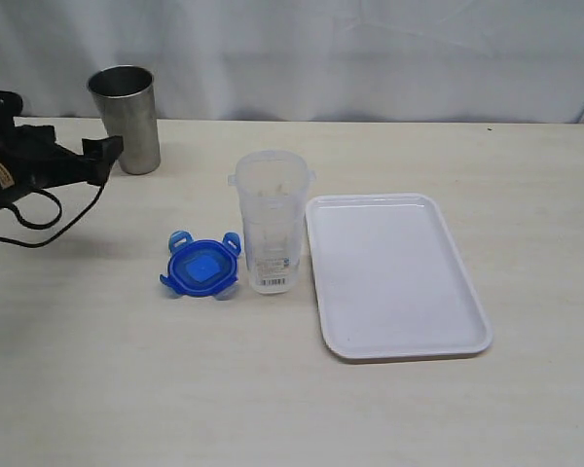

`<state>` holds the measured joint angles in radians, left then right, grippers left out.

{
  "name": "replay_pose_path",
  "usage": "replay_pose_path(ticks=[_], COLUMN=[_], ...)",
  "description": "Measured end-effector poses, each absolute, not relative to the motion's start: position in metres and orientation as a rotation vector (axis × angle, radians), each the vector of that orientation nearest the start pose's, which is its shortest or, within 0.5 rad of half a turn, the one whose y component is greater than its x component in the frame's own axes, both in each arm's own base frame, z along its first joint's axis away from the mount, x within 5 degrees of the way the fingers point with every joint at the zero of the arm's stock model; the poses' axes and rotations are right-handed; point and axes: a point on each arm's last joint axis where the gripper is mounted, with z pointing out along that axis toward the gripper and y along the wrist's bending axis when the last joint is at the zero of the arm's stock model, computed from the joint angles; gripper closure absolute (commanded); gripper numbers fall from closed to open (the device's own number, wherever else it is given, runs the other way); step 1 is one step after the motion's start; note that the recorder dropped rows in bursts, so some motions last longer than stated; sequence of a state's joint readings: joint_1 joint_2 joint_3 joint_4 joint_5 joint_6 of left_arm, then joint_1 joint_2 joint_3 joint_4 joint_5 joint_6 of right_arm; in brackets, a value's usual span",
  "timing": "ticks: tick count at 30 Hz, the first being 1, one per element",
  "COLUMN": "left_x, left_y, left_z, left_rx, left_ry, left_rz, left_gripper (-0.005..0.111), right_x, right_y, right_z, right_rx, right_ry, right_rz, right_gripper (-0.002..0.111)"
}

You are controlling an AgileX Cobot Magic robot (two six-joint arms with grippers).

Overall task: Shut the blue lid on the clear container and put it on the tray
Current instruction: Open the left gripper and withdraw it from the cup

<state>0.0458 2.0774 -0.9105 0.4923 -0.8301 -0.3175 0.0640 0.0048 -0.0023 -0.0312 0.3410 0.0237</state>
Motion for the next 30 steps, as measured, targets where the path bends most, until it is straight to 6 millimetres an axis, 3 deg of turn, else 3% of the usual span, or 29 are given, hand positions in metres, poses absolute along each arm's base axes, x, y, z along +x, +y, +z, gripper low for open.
replay_pose_path(ticks=[7,12,21,26,30], left_x=[0.359,0.347,0.333,0.322,0.313], left_y=[-0.014,-0.014,-0.01,0.001,0.006], left_z=[0.18,0.226,0.265,0.283,0.292], left_rx=[0.245,0.262,0.192,0.074,0.081], left_ry=[1.748,1.652,1.567,1.595,1.627], left_rz=[-0.243,-0.202,-0.171,-0.095,0.005], left_gripper=[0.011,0.011,0.014,0.054,0.083], right_x=[0.054,0.054,0.054,0.054,0.054], right_y=[0.002,0.002,0.002,0.002,0.002], right_z=[0.183,0.183,0.183,0.183,0.183], right_rx=[-0.056,-0.056,-0.056,-0.056,-0.056], right_ry=[1.826,1.826,1.826,1.826,1.826], right_rz=[0.031,0.031,0.031,0.031,0.031], right_gripper=[0.104,0.104,0.104,0.104,0.104])
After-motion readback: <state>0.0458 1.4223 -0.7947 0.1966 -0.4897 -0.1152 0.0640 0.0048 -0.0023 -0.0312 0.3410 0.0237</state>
